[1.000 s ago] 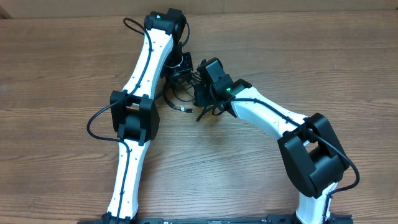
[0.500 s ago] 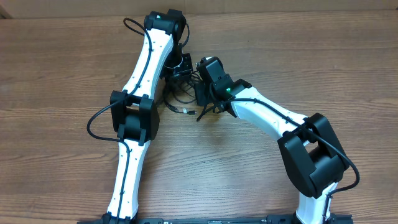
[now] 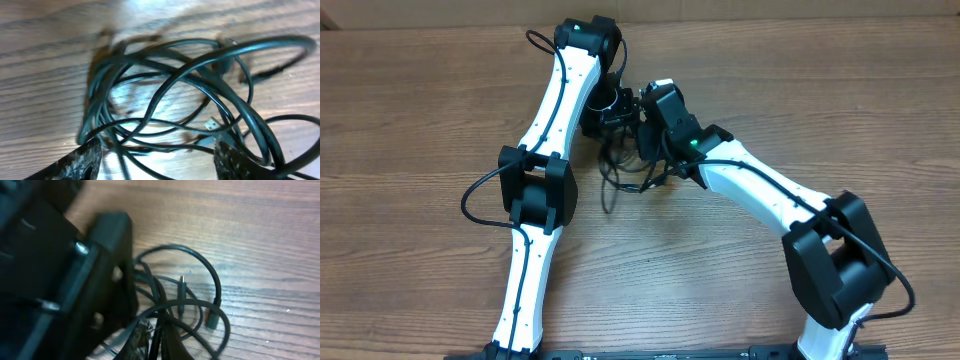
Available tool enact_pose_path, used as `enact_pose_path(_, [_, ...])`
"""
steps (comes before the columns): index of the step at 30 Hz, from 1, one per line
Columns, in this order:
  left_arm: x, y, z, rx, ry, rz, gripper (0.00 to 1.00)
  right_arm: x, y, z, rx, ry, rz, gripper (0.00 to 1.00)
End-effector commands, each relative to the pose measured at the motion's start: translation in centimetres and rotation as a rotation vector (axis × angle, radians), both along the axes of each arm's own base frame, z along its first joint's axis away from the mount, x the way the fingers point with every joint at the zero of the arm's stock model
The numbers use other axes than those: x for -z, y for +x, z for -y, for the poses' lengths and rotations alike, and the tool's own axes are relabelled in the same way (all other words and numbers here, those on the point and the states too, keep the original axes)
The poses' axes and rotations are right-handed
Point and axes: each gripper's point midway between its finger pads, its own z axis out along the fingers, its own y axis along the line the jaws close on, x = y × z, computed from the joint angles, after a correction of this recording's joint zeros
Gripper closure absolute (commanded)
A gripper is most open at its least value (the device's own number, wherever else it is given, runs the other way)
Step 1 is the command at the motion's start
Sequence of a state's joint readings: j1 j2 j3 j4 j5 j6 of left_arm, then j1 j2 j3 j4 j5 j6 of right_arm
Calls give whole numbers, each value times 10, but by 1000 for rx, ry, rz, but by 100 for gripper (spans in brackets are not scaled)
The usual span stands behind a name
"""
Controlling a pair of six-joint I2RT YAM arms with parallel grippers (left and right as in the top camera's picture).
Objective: Untangle cables
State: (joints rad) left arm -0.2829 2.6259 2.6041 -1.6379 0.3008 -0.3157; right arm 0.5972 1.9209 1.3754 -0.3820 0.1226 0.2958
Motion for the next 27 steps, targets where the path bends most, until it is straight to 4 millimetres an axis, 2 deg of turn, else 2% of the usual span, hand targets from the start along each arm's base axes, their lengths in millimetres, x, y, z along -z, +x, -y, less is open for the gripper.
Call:
enact_pose_path(1, [-1, -7, 15, 51, -65, -17, 27, -25, -1, -7, -2, 67, 29, 84])
enact_pose_path(3, [-1, -8, 16, 54, -65, -17, 30, -24, -4, -11, -23, 87, 15, 82])
enact_pose_path(4, [-1, -7, 16, 54, -64, -16, 36, -24, -5, -13, -32, 95, 11, 82])
enact_pose_path(6, [-1, -7, 16, 54, -66, -12, 55, -24, -5, -13, -16, 108, 2, 70])
enact_pose_path(7, [-1, -6, 16, 54, -66, -10, 59, -24, -5, -13, -9, 112, -3, 62])
enact_pose_path(11, [-1, -6, 15, 52, -61, -8, 60, -21, -5, -2, 18, 101, -31, 54])
enact_pose_path(13, [-1, -5, 15, 45, -58, -10, 62, -15, -7, 8, 35, 80, -60, 57])
enact_pose_path(16, [-1, -5, 13, 33, -57, -12, 64, -3, -14, 25, 47, 49, -130, 74])
enact_pose_path(19, [-1, -3, 13, 33, -59, -5, 63, -1, -23, 17, -83, 46, -155, 75])
enact_pose_path(23, [0, -2, 20, 47, -63, 9, 62, 1, -25, 17, -164, -5, -133, 74])
enact_pose_path(25, [0, -4, 23, 53, -63, 7, 61, 6, -24, 24, -152, -43, -134, 74])
enact_pose_path(27, [0, -6, 23, 55, -61, 1, 60, 21, -21, 32, -157, -111, -133, 74])
